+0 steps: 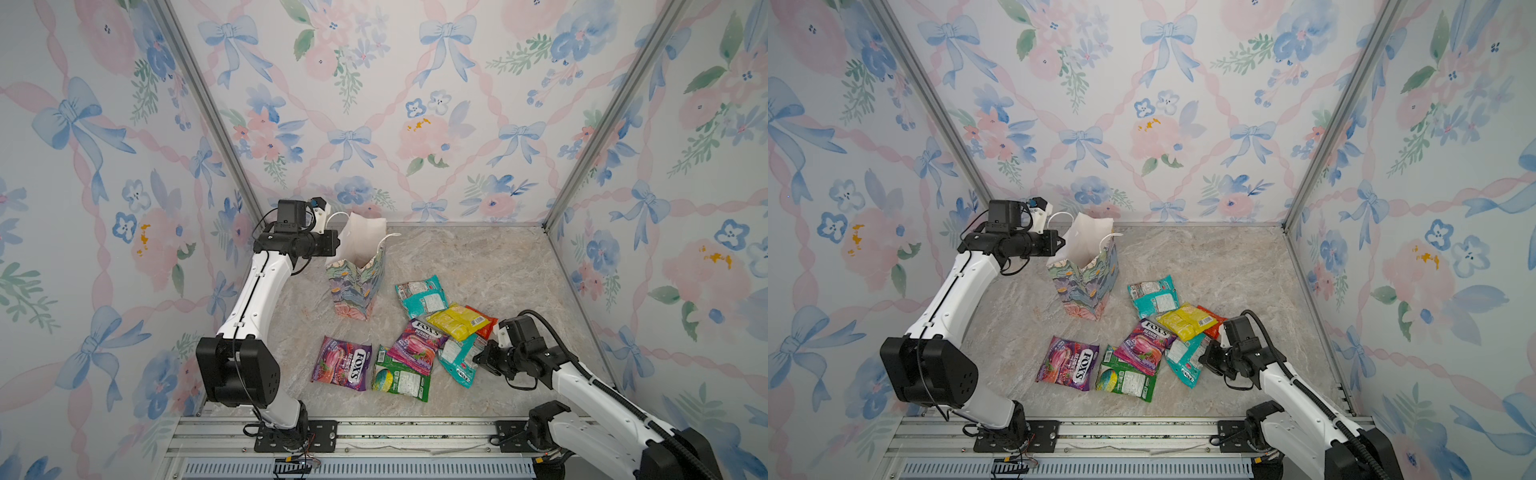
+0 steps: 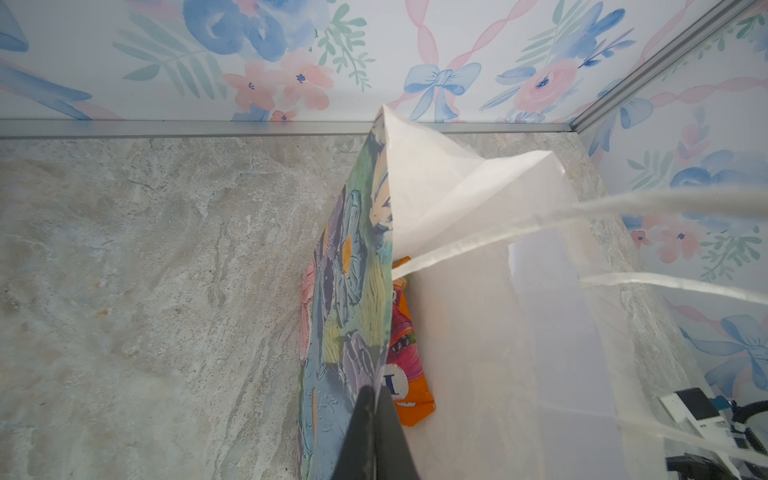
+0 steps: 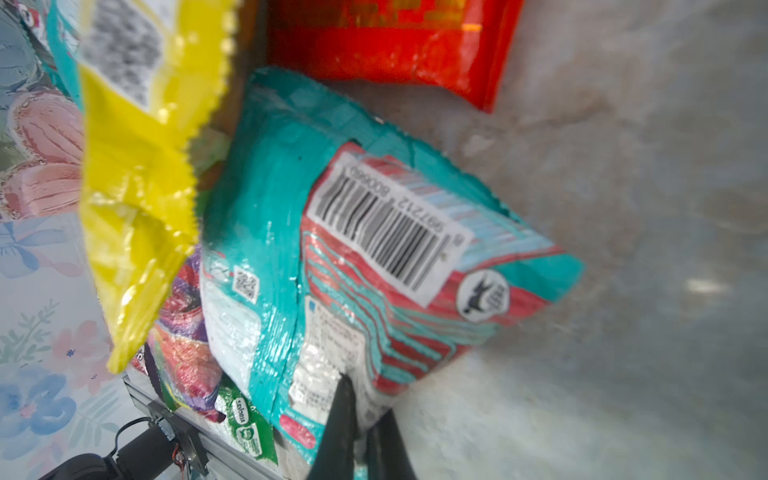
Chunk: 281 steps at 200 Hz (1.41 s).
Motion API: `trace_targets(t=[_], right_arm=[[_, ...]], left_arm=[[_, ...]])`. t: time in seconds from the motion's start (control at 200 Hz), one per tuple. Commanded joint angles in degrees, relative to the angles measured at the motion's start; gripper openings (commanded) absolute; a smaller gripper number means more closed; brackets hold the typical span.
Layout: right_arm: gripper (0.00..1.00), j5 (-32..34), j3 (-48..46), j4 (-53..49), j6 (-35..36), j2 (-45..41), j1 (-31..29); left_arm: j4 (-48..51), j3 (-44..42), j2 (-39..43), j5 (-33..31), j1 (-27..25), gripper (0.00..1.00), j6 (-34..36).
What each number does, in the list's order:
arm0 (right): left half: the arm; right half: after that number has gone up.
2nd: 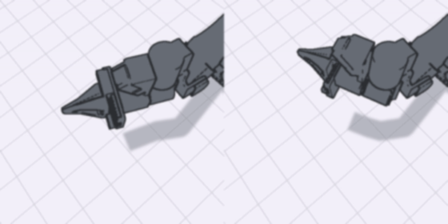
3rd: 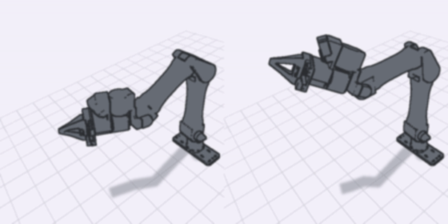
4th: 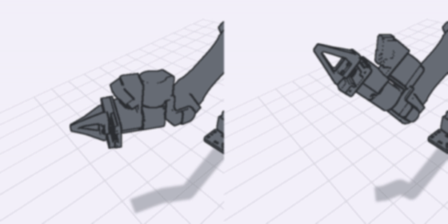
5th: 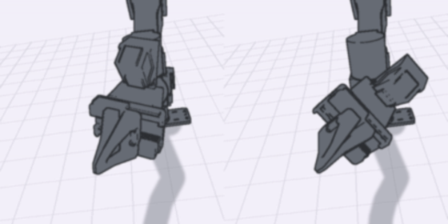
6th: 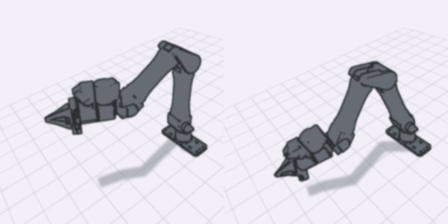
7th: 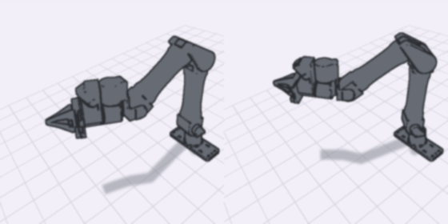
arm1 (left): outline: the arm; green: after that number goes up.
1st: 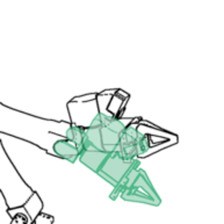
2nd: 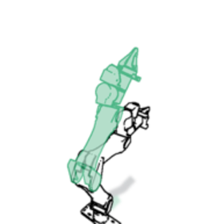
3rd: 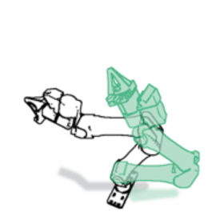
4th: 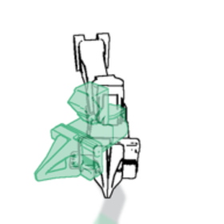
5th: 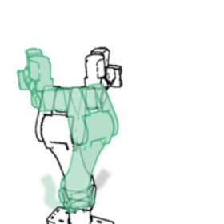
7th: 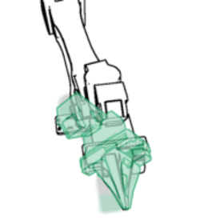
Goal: Place the snacks into the paper bag
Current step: 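Close the right gripper on the teal snack bag's edge, then lift the teal snack bag with the right gripper and carry it over the paper bag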
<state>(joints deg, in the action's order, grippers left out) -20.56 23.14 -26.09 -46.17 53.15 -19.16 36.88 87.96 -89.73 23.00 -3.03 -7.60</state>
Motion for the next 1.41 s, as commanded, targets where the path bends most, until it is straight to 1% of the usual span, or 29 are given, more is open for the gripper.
trace_targets(t=[0.0, 0.205, 0.425, 0.605, 0.775, 0.94, 0.955, 0.995, 1.125, 1.225, 1.305, 1.4], right_arm=[[0.0, 1.2, 4.1, -4.8, 1.6, -1.6, 0.2], [0.0, 2.3, 12.1, -10.4, 5.1, -1.4, -0.8], [0.0, 4.3, 22.2, -15.4, 6.6, -0.1, -4.7], [0.0, 5.6, 29.0, -16.9, 7.5, 2.8, -8.8], [0.0, 5.3, 33.7, -15.1, 7.8, 6.1, -11.1], [0.0, 7.3, 39.2, -15.4, 10.0, 8.7, -13.2], [0.0, 7.5, 39.6, -15.2, 11.6, 9.0, -13.2], [0.0, 7.8, 40.2, -14.5, 12.2, 9.7, -13.1], [0.0, 7.8, 40.8, -8.6, 12.7, 12.7, -13.0], [0.0, 7.2, 42.2, -4.2, 13.0, 16.6, -12.9], [0.0, 6.4, 44.7, -1.4, 13.4, 19.5, -13.0], [0.0, 6.6, 48.4, -0.4, 14.8, 22.1, -13.0]], left_arm=[[0.0, -0.7, -0.9, 0.7, -0.3, 0.0, -0.3], [0.0, -0.7, -0.8, 0.8, -0.3, 0.0, -0.3], [0.0, -0.7, -0.9, 0.7, -0.3, 0.0, -0.2], [0.0, -0.7, -0.8, 0.8, -0.3, 0.0, -0.3], [0.1, -0.8, -0.8, 0.8, -0.3, 0.0, -0.4], [0.0, -0.7, -0.8, 1.0, -0.3, 0.0, -0.5], [0.1, -0.7, -0.9, 1.1, -0.3, 0.0, -0.5], [0.0, -0.7, -0.8, 1.1, -0.3, 0.0, -0.5], [0.0, -0.7, -0.7, 1.1, -0.3, 0.0, -0.5], [0.0, -0.8, -0.7, 1.0, -0.3, 0.0, -0.4], [0.0, -0.8, -0.5, 1.0, -0.3, 0.0, -0.4], [0.0, -0.7, -0.7, 1.1, -0.3, 0.0, -0.5]])
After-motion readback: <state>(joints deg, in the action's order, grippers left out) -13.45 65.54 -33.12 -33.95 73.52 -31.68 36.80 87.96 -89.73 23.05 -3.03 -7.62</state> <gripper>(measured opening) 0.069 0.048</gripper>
